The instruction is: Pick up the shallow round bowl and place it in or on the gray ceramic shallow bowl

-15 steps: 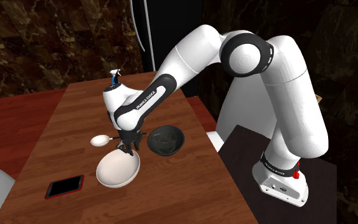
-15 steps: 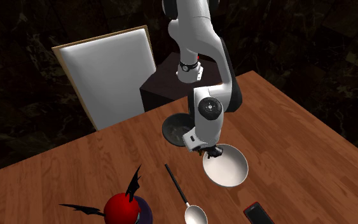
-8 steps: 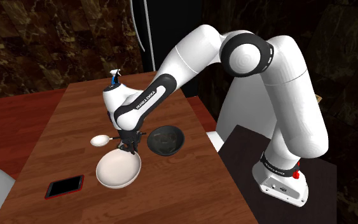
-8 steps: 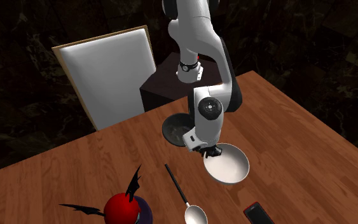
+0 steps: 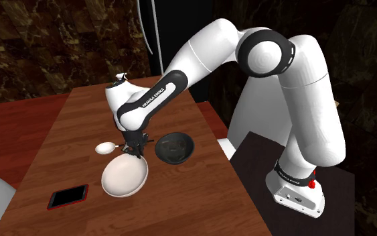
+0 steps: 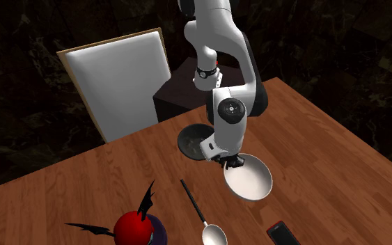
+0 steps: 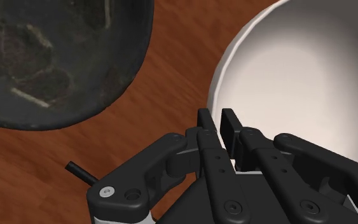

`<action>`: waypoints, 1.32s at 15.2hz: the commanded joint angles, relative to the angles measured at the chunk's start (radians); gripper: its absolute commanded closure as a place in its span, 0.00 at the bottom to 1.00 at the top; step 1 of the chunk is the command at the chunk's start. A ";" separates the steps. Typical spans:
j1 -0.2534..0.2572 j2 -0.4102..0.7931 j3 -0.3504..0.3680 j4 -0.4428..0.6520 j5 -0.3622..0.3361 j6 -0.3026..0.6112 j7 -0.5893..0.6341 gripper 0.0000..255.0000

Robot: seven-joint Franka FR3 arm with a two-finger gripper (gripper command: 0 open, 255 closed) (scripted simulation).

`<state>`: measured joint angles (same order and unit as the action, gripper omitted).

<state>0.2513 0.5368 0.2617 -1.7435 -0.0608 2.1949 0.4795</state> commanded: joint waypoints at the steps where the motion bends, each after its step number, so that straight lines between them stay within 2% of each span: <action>1: -0.001 -0.018 0.003 0.003 0.004 -0.021 0.000 1.00; 20: -0.013 -0.134 0.020 0.096 0.034 -0.227 -0.006 1.00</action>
<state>0.2385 0.4065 0.2814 -1.6591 -0.0278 1.9835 0.4739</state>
